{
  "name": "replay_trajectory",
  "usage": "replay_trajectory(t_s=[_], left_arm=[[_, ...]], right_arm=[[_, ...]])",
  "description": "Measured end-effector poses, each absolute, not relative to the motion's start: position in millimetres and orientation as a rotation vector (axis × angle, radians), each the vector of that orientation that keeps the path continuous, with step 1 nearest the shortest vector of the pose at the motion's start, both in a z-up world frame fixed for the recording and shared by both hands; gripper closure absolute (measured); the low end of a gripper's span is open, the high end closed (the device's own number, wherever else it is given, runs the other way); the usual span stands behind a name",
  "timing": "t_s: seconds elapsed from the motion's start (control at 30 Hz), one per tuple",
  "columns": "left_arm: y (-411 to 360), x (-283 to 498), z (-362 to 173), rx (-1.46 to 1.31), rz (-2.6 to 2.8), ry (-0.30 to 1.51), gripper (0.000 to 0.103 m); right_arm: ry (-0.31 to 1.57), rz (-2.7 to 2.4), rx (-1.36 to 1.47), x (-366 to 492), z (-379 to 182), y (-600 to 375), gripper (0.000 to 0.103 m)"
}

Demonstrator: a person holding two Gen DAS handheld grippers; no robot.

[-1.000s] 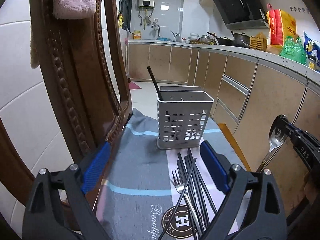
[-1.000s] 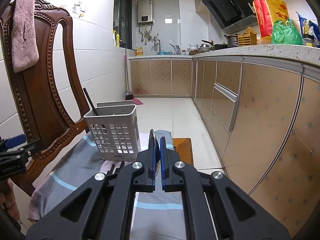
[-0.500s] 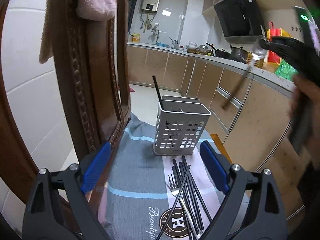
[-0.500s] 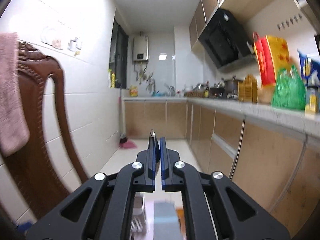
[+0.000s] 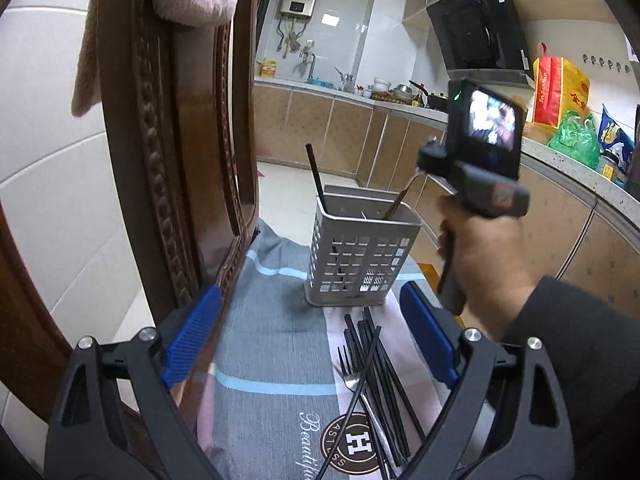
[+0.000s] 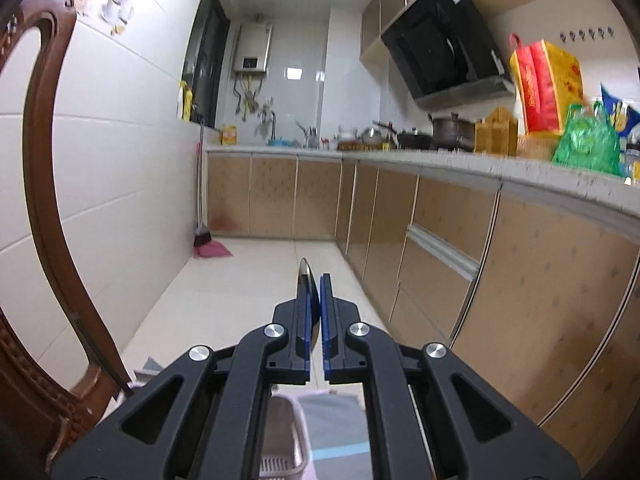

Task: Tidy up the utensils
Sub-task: 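Lower the silver spoon into the grey holder and open the right tool, then move the right tool back down onto the loose chopsticks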

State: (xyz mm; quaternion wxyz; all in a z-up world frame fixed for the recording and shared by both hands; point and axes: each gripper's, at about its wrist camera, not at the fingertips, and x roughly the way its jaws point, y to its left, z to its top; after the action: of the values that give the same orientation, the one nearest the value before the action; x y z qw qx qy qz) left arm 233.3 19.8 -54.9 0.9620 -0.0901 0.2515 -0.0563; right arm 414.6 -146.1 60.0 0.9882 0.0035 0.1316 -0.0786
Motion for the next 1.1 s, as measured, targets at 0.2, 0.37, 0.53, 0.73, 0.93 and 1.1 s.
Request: replay_trajectory(t_s=[0.2,0.37,0.53,0.73,0.93,1.1], left_arm=[[19,234,-55,-0.188,-0.116,0.513,0.013],[19,235,-55,-0.194,-0.114,0.521,0.013],[20,238,-56,-0.192,-0.114,0.530,0.013],[21,234,-56,-0.187,-0.126,0.537,0.013],[18,221,-59,-0.183,-0.189,0.573,0.013],[10,204,-61,-0.125,-0.177,0.579,0.013]], right_arm=[[0.331,-0.134,0.016,424,29,-137,0.097],[0.386,-0.105,0.036,421,22,-141,0.094],[0.406,-0.049,0.055,390,32,-156,0.052],[0.399,0.219,0.165,284,41,-195,0.034],[0.443,0.346,0.180,184,12,-211,0.025],[0.538,0.335,0.194,153,-12,-219,0.023]])
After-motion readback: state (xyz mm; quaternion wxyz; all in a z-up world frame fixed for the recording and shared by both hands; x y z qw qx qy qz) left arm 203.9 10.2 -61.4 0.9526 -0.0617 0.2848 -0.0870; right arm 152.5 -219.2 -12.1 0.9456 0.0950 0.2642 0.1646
